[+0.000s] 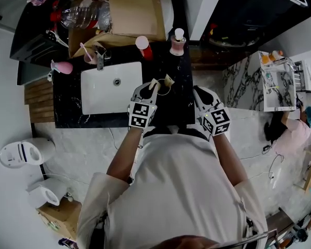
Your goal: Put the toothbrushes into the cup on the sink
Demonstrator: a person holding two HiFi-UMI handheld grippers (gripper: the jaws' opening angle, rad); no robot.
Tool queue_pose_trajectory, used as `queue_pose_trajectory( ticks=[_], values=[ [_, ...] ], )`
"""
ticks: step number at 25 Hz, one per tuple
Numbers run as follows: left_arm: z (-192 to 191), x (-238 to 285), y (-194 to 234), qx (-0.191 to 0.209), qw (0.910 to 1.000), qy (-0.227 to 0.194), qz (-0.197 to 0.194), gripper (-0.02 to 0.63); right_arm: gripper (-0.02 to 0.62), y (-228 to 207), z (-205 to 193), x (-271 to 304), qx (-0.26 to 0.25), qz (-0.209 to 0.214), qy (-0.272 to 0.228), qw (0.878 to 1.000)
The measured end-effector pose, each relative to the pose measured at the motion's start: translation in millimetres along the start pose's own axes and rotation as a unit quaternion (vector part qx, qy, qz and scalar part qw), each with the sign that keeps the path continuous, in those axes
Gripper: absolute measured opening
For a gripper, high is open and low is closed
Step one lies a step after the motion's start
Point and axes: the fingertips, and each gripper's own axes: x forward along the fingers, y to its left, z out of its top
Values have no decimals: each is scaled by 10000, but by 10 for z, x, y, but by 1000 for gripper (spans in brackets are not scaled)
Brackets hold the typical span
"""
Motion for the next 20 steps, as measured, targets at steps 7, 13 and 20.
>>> queue_pose_trajectory(
  ticks=[7,13,20],
  values=[
    [-211,114,-9,38,9998,173,-32,37,39,22,-90,5,42,-117,83,9999],
    [-321,190,3,-15,9997,246,-47,63,40,24,-145,0,73,-186,148,9997],
    [-434,258,22,-204,9991,351,-129,215,39,36,-149,23,76,-211,195,9996]
  ],
)
